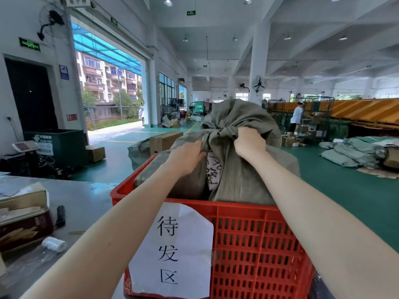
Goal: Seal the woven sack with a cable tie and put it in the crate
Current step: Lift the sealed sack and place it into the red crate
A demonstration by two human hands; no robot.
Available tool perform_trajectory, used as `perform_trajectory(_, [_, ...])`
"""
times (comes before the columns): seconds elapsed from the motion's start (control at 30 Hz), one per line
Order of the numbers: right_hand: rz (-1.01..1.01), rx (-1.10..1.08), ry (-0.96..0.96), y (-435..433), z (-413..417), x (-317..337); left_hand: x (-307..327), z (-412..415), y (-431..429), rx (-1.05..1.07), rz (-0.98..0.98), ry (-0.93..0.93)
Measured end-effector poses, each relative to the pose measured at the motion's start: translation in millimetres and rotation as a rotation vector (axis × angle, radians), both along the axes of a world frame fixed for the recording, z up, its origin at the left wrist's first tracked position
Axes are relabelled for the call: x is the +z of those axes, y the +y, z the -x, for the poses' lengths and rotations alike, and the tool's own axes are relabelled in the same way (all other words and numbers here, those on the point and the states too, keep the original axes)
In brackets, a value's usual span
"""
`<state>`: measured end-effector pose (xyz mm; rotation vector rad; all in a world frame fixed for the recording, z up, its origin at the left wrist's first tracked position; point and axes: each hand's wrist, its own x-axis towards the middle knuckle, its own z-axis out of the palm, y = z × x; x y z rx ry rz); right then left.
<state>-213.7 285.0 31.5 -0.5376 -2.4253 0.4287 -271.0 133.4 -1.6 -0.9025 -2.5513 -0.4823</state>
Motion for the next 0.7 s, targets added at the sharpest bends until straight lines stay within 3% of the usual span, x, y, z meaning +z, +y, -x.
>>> perform_trajectory(0.13, [-0.043,-0.019,-0.242,5.3,3.5,-43.7,-43.8,13.1,3.4,0.043,0.185,-0.068])
perform_trajectory(0.23, [-0.128,0.057,-0.379,3.4,7.8,-79.2,-62.0,14.2,1.2,0.083,0.174,-0.131])
perform_trajectory(0.3, [-0.199,0.077,-0.39,3.5,10.7,-89.5,-63.5,14.9,-2.0,0.091,0.11,-0.18])
perform_trajectory(0.7, [-0.166,0.128,-0.36,-17.1,-14.0,-52.0,-21.8,-16.9,-19.8,0.139,0.051,-0.203])
